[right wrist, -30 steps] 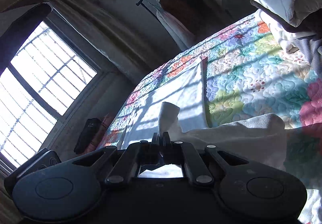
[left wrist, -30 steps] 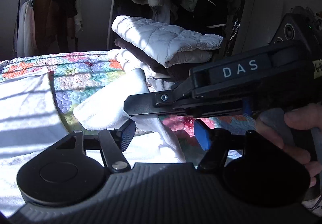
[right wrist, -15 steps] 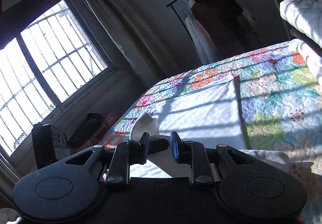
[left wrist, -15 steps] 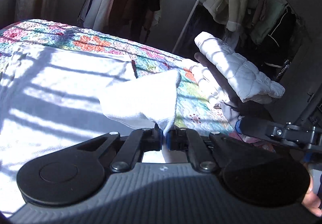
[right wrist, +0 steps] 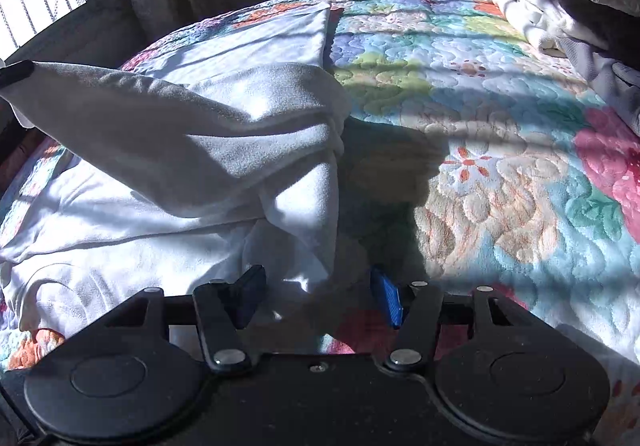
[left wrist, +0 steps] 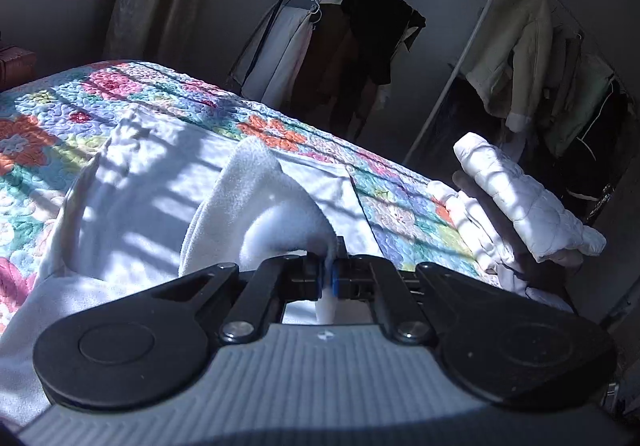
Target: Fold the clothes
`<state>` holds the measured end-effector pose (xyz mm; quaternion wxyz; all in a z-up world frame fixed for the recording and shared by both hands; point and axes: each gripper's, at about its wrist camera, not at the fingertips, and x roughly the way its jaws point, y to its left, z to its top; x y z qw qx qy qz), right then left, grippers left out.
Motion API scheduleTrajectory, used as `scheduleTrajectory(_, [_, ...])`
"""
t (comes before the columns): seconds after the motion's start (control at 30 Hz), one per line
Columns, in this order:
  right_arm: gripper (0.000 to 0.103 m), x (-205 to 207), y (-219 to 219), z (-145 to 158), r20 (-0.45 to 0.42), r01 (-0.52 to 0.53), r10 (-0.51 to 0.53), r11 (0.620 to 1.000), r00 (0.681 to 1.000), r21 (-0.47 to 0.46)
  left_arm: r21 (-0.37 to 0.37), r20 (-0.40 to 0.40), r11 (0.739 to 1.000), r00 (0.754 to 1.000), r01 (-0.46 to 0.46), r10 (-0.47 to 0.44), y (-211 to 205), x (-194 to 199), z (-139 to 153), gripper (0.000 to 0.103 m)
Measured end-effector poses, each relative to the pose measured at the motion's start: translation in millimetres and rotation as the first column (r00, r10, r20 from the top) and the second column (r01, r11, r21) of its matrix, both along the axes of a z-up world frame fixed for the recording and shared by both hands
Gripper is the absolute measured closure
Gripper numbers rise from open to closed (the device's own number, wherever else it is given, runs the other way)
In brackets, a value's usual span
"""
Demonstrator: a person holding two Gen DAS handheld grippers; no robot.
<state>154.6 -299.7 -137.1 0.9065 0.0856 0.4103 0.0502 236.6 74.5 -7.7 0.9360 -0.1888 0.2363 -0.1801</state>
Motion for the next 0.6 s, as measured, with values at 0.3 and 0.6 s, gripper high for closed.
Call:
scheduleTrajectory(0.3, [0.082,16,21,4,0.081,0.037,-0.023,0.985,0.996,-0.169,-0.067,0.032,0.993,0.994,-0.102,0.105,39,-1,3,0.099])
scheduleTrajectory(0.6, [0.086,6,37,18,0.125,0.014,0.028,0.946,0.992,-0.323,-0.149,-0.06,0.953,0.964,-0.264,0.258,76,-21,-9,0.099])
